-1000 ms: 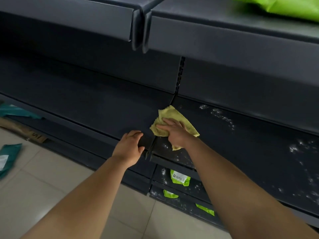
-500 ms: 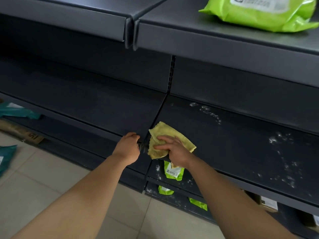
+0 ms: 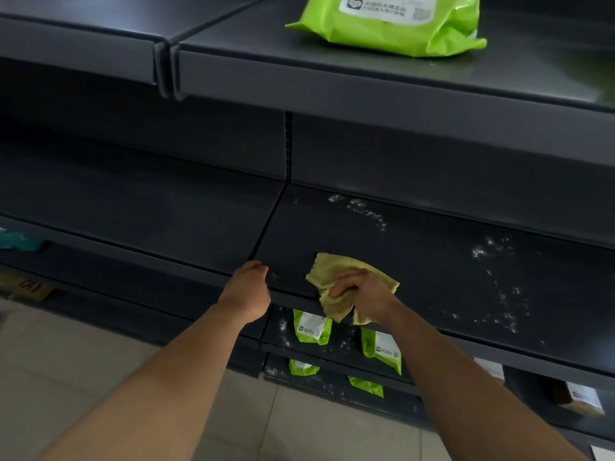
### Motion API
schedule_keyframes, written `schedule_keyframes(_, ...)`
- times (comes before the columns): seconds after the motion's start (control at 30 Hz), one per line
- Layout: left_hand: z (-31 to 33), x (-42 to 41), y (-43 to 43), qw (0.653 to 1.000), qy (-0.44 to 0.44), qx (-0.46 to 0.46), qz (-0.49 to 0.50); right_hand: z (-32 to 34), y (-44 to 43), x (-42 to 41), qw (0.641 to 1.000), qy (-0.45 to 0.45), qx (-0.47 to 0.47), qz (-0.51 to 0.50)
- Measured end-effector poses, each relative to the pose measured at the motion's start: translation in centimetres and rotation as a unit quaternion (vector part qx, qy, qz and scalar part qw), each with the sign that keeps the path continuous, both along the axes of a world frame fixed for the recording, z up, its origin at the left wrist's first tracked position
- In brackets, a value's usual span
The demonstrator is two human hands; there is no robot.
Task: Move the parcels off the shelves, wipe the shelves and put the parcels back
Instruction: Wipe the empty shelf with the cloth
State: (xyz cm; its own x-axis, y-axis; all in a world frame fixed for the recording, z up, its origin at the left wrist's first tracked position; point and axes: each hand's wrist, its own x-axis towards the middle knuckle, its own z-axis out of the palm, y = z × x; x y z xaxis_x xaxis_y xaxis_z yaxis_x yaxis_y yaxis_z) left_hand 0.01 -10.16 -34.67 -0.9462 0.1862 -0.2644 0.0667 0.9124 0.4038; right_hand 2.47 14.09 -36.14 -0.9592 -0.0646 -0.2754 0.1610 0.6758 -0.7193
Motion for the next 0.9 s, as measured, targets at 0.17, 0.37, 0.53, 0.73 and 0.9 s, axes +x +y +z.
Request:
schedule_keyframes(0.17, -0.2, -0.3, 1.0, 1.0, 0.001, -0.009, 0.001, 0.3, -0.3, -0.6, 1.0, -0.001, -0.015, -0.015)
schedule_keyframes(0.37, 0.2, -1.1, 0.1, 0.998, 0.024, -0.051, 0.025, -0.4, -1.2, -1.4, 0.996, 0.06, 0.059, -0.013)
schedule_keyframes(0.53, -0.2, -0.7, -2.3, 0.997, 0.013, -0.064, 0.042, -0.2, -4.4, -2.8, 0.994, 0.068, 0.078, 0.043)
schedule_keyframes(0.73, -0.2, -0.6, -4.3, 0.998, 0.005, -0.041, 0.05, 0.2, -10.3, -4.3, 0.974, 0.042, 0.133, 0.177)
schedule_keyframes(0.9, 0.0, -0.5, -4.5, 0.998, -0.005, -0.033, 0.057, -0.4, -10.3, -3.8, 0.971, 0.087, 0.111, 0.191)
